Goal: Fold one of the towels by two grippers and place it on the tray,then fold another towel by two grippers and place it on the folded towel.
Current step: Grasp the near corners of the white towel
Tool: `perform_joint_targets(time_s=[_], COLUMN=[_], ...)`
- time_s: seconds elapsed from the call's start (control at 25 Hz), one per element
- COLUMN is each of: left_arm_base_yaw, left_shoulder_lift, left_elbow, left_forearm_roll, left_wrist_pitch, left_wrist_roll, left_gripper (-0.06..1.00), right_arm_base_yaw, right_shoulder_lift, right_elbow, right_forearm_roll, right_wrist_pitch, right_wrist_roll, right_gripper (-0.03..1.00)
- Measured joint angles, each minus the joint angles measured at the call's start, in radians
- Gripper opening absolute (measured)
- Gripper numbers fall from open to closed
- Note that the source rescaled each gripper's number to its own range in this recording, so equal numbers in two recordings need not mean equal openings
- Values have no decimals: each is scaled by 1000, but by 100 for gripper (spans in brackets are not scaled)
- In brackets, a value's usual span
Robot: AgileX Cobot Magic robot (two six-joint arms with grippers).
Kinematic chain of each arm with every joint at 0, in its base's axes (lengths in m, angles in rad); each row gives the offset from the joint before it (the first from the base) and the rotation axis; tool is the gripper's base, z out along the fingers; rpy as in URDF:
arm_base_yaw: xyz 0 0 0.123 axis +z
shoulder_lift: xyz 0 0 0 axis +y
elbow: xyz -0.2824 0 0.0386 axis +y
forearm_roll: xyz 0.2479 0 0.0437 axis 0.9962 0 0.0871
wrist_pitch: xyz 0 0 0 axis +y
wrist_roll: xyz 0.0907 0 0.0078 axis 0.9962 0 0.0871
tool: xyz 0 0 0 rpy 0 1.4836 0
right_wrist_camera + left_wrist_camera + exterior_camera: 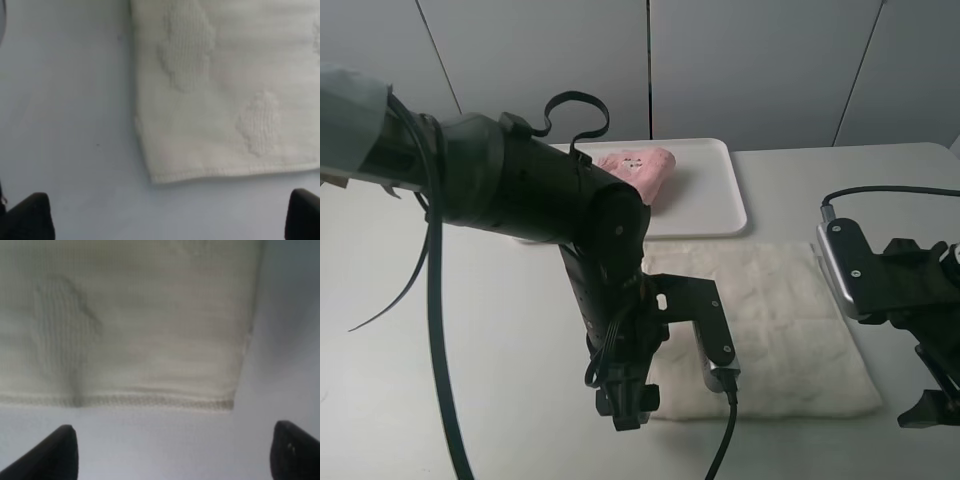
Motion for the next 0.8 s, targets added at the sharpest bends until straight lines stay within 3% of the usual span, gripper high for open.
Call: perform_joint_targets(time_s=[0.24, 0.4, 0.8], left_arm_base_yaw=[-7, -51, -90], left_shoulder_lift=[0, 0, 0], left_elbow=[6, 6, 8], left_forearm_roll=[0, 13, 46], left_wrist_pitch=[-4, -14, -72], left_wrist_roll=[0, 0, -47], left_gripper=[99, 99, 99], right_arm_base_yaw=[0, 0, 0], right_shoulder_lift=[0, 0, 0], right_elbow=[23, 57, 76], right_forearm_roll=[28, 49, 50], right_wrist_pitch=[-6, -6, -40], right_wrist_roll=[-73, -98, -108], right_gripper=[100, 100, 100])
